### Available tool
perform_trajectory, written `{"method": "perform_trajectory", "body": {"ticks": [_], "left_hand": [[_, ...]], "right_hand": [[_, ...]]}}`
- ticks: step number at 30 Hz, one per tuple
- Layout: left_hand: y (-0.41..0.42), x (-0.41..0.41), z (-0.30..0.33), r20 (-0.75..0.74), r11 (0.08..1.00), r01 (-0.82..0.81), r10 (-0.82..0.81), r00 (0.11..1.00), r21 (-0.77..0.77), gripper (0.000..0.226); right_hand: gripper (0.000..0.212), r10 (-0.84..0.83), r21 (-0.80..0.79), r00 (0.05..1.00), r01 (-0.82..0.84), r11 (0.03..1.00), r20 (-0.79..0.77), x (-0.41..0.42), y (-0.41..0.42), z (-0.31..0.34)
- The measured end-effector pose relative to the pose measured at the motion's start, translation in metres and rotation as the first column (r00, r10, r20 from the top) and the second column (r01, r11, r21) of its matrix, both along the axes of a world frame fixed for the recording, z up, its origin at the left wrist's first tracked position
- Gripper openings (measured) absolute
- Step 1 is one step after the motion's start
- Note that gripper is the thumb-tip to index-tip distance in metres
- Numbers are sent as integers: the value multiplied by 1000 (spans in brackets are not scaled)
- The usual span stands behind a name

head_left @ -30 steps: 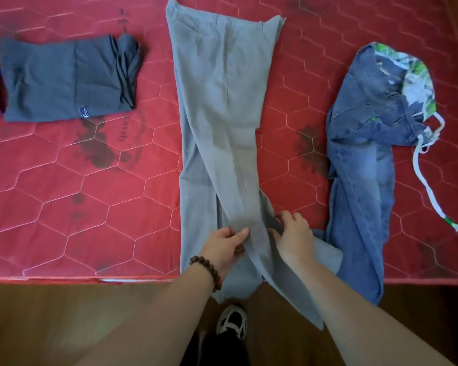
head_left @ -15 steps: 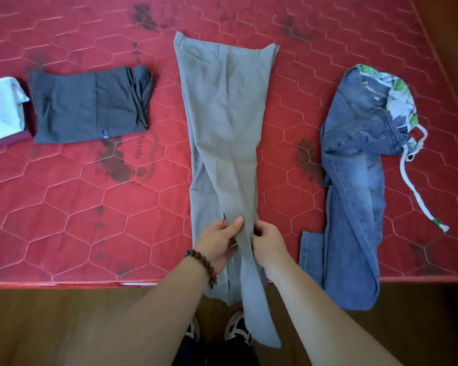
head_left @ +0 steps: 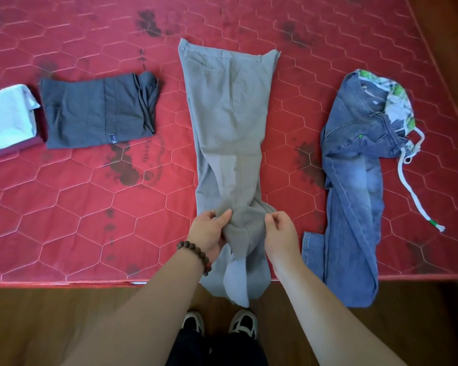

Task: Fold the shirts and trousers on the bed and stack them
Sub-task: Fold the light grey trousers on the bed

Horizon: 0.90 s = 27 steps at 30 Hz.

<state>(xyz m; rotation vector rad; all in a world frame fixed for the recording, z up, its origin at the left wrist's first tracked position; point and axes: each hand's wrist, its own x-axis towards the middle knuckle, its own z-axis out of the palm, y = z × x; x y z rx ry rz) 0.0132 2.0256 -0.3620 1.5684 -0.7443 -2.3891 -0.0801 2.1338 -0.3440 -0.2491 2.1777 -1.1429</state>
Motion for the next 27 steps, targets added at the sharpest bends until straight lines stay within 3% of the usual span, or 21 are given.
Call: {"method": "perform_trajectory", "body": {"ticks": [3, 5, 8, 15, 20, 24, 27], "left_hand": [[0, 1, 9, -62, 981, 177, -172, 983, 84, 28], [0, 2, 10, 22, 968, 249, -249, 968, 21, 25], [-2, 5, 5, 202, 963, 241, -215, 956, -118, 17], [3, 3, 7, 385, 872, 355, -216, 897, -337, 31], [6, -4, 14, 345, 873, 302, -168, 923, -384, 33], [-7, 6, 13, 289, 899, 290, -196, 937, -329, 32], [-16, 14, 16, 313, 920, 286, -198, 929, -268, 64]], "right_hand": [[16, 3, -58, 997, 2, 998, 71, 4, -2, 3], [12, 51, -82, 984, -37, 996, 173, 4, 0, 4], [14, 15, -64, 969, 0, 998, 245, 0, 4, 0], [25, -67, -43, 963, 81, 996, 262, -2, -1, 5], [26, 17, -10, 984, -15, 1000, 175, 2, -11, 8], [36, -42, 48, 991, 36, 998, 131, -3, -8, 6], [39, -96, 62, 952, 81, 995, 290, -10, -5, 9]]}}
